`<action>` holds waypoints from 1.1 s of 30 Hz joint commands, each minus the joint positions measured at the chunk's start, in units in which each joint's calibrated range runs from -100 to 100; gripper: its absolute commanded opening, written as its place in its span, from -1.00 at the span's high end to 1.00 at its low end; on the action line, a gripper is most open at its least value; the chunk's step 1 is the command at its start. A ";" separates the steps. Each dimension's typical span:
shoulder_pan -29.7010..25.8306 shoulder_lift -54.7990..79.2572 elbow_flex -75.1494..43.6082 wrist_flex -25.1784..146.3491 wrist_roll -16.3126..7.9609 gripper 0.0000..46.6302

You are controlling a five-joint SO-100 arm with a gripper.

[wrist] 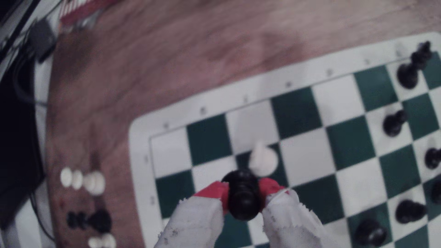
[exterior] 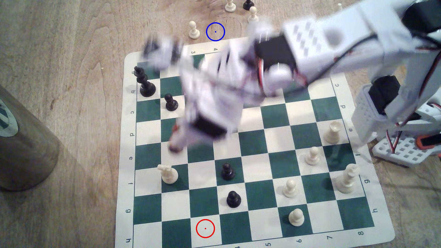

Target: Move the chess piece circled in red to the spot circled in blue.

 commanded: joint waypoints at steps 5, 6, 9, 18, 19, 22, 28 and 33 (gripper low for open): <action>19.22 -10.05 5.65 1.49 5.27 0.99; 21.96 -9.96 6.73 1.32 6.30 0.99; 25.08 -9.20 7.28 0.92 7.23 0.99; 32.83 -3.77 7.01 -1.71 9.96 0.99; 34.00 -1.81 6.37 -2.61 10.45 0.99; 35.02 2.01 4.01 -3.43 10.84 0.99; 37.44 15.25 -8.77 -3.84 11.43 0.99; 37.99 23.91 -18.20 -3.51 11.48 0.99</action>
